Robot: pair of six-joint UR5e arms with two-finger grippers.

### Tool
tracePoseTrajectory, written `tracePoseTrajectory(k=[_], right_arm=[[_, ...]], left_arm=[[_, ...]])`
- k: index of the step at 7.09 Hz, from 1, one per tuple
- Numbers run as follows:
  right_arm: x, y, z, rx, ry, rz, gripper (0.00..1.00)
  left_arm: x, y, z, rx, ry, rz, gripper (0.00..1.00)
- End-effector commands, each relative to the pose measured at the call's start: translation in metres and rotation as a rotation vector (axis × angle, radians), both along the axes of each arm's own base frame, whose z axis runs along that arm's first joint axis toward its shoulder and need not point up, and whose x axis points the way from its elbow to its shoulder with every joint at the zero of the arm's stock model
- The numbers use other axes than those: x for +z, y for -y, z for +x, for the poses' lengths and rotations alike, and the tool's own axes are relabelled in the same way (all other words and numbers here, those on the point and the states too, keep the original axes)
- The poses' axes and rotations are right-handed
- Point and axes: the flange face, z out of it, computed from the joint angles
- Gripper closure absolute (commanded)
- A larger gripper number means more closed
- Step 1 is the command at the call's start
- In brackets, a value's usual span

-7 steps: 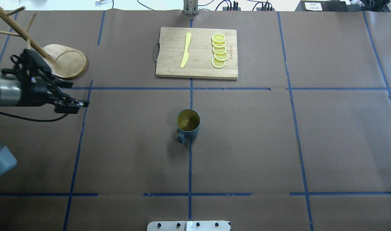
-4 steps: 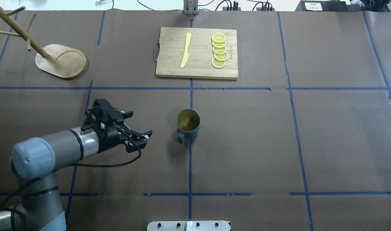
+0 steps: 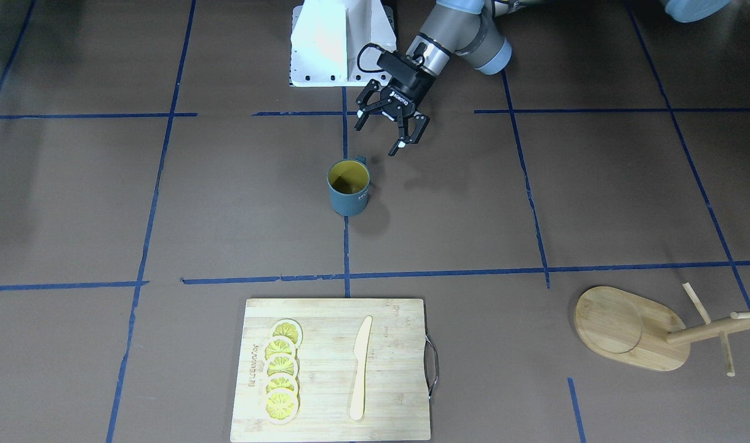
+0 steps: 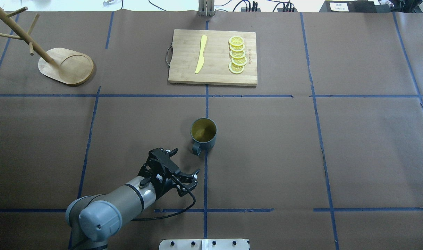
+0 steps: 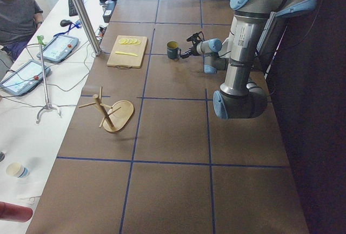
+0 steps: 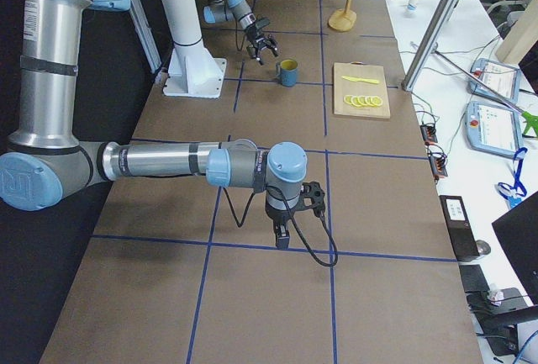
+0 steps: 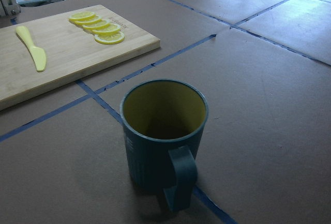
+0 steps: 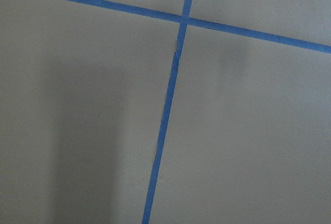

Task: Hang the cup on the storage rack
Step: 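Close the left gripper on the teal mug's handle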

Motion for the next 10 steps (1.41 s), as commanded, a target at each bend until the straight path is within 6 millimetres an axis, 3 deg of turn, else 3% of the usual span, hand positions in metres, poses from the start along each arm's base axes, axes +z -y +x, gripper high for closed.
tracePoseTrajectory(k=[1, 3, 6, 8, 10], right_arm=[[0.001, -0.001, 0.0, 0.0, 0.0, -0.001, 0.0], [-0.001, 0.0, 0.0, 0.0, 0.0, 0.002, 0.0], [-0.001, 0.0, 0.001, 0.002, 0.0, 0.002, 0.0], [-0.001, 0.0, 0.0, 0.0, 0.0, 0.002, 0.0], [-0.002, 0.0, 0.0, 0.0, 0.0, 0.005, 0.0]], left_arm=[[-0.006, 0.001, 0.022, -0.028, 0.004, 0.002, 0.02], [-0.01, 0.006, 0.026, -0.037, 0.006, 0.005, 0.04], [-0.016, 0.04, 0.014, -0.091, -0.002, 0.003, 0.05], [-0.019, 0.045, 0.014, -0.099, -0.027, -0.02, 0.05], [-0.008, 0.046, 0.031, -0.095, -0.03, -0.069, 0.08]])
